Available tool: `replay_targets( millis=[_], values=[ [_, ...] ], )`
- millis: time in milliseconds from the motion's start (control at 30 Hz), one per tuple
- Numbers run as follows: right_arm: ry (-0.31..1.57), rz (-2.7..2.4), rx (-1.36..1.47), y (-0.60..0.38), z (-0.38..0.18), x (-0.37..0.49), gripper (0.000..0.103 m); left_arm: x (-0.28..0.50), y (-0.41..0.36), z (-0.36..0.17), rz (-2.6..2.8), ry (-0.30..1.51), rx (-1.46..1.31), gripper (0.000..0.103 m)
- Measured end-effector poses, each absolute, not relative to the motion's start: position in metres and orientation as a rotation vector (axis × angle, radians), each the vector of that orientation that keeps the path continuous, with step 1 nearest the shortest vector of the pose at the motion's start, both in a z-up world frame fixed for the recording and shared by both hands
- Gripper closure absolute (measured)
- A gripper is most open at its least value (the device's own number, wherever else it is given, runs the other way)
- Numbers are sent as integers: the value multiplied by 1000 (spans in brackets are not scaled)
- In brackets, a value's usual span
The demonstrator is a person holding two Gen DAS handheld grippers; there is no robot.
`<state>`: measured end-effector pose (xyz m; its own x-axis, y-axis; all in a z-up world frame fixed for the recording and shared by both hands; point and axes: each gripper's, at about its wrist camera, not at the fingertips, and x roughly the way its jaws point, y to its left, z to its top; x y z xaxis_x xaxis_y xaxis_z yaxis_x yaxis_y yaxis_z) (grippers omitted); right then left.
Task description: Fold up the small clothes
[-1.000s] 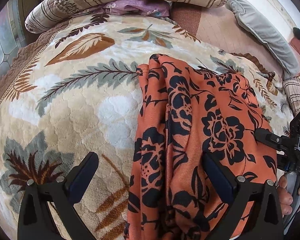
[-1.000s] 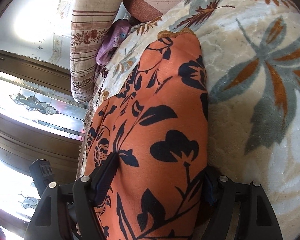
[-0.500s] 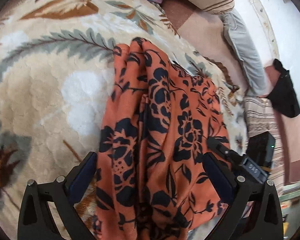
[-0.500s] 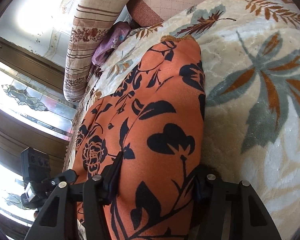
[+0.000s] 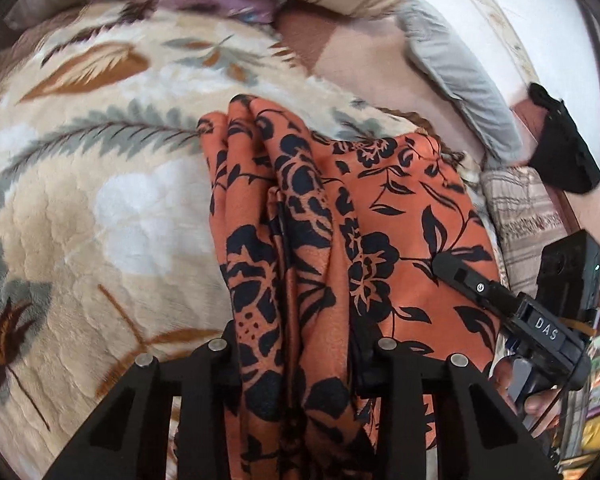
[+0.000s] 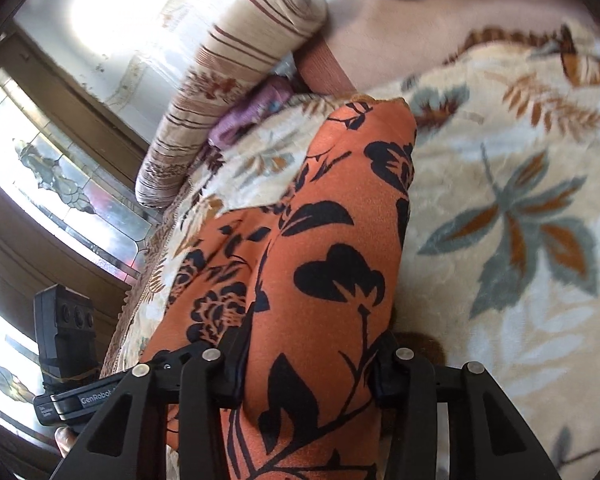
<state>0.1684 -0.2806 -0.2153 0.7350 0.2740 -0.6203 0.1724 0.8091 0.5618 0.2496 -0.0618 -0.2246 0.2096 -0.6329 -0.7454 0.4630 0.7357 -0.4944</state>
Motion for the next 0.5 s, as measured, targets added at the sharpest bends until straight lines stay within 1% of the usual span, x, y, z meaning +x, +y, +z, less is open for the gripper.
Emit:
replay_targets(
  millis=[167, 300, 400, 500],
  values=[
    [718, 58, 621, -300, -182, 122, 57, 201, -74, -190, -823, 1036, -132, 67],
    [726, 53, 586, -310, -169, 83, 57, 160, -90, -181, -823, 1035, -97, 67],
    [751, 60, 584, -319, -172, 54, 57, 125, -104, -186, -800, 1031, -50, 66],
    [790, 77, 597, -325, -189, 36, 57, 96, -112, -199, -763, 1057, -13, 67]
  ],
)
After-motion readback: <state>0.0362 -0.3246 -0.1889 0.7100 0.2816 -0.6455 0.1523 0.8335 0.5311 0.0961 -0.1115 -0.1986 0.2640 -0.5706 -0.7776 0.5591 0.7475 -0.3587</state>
